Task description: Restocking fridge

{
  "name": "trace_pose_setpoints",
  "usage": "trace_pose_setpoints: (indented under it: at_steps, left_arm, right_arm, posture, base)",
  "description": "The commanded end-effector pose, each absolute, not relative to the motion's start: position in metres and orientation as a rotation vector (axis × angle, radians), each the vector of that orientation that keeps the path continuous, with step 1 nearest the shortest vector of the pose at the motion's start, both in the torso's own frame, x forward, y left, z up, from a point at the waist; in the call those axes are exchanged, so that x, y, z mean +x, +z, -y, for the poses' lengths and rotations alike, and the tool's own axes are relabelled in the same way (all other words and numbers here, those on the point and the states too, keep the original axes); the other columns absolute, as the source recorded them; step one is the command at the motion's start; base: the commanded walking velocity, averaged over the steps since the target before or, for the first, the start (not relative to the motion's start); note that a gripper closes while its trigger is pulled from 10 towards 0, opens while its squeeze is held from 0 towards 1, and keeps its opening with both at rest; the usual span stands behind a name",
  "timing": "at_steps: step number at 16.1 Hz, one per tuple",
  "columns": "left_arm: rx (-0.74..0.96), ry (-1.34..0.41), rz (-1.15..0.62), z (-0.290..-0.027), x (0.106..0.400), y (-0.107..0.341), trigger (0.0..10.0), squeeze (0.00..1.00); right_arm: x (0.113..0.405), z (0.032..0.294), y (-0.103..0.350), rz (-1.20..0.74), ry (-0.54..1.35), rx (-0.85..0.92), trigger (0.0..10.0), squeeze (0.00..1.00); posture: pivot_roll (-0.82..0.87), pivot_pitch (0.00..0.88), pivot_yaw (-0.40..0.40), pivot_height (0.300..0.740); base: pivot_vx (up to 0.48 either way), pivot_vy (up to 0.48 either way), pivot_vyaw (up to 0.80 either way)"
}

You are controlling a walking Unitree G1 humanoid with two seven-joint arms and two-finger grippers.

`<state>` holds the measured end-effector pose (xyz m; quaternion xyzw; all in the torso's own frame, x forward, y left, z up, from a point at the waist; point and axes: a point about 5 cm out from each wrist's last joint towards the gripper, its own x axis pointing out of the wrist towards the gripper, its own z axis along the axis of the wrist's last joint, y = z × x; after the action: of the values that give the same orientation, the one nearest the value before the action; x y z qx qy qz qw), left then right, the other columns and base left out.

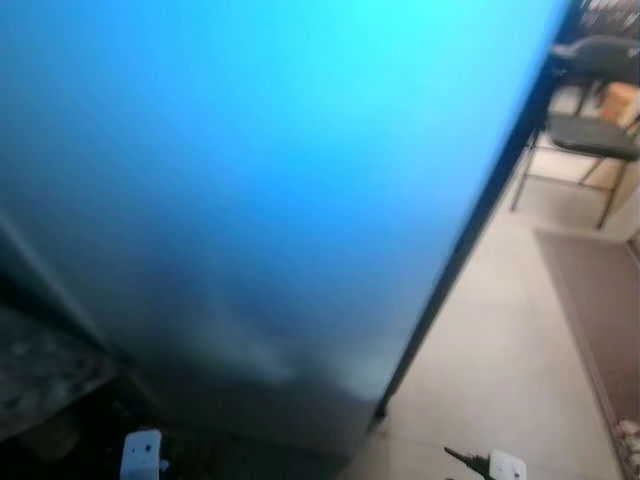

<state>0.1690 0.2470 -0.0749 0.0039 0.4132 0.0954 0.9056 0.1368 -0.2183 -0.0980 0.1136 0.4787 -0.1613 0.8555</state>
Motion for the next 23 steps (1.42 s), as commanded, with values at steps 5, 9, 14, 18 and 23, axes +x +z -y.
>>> trace_pose_setpoints:
  at_steps: [5,9,14,18,23]
  left_arm:
    - [0.014,0.169,-0.859,-0.2413,0.1691,-0.0765,10.0,0.0]
    - [0.022,0.161,-0.859,-0.2399,0.1702,-0.0764,10.0,0.0]
    - [0.018,0.17,-0.849,-0.2401,0.1713,-0.0756,10.0,0.0]
    - [0.017,0.169,-0.845,-0.2396,0.172,-0.0753,10.0,0.0]
    - [0.03,0.165,-0.829,-0.2402,0.1772,-0.0725,10.0,0.0]
  right_arm:
    - [0.1323,0.2242,-0.0982,-1.011,-0.363,0.235,10.0,0.0]
    - [0.1324,0.2243,-0.0982,-1.011,-0.363,0.234,10.0,0.0]
    - [0.1322,0.2244,-0.0982,-1.01,-0.367,0.235,10.0,0.0]
    - [0.1322,0.2246,-0.0981,-1.008,-0.371,0.234,10.0,0.0]
    - [0.1378,0.2333,-0.0883,-0.805,-0.536,0.197,10.0,0.0]
  posture:
    - [0.0,0.0,0.027,0.74]
    - [0.0,0.0,0.027,0.74]
    - [0.0,0.0,0.027,0.74]
    - [0.0,0.0,0.027,0.74]
    - [-0.01,0.0,0.028,0.74]
  base:
    - [0.0,0.0,0.0]
    - [0.0,-0.232,0.0]
    - [0.0,-0.116,0.0]
    - [0.0,0.0,0.0]
    - [0.0,0.0,0.0]
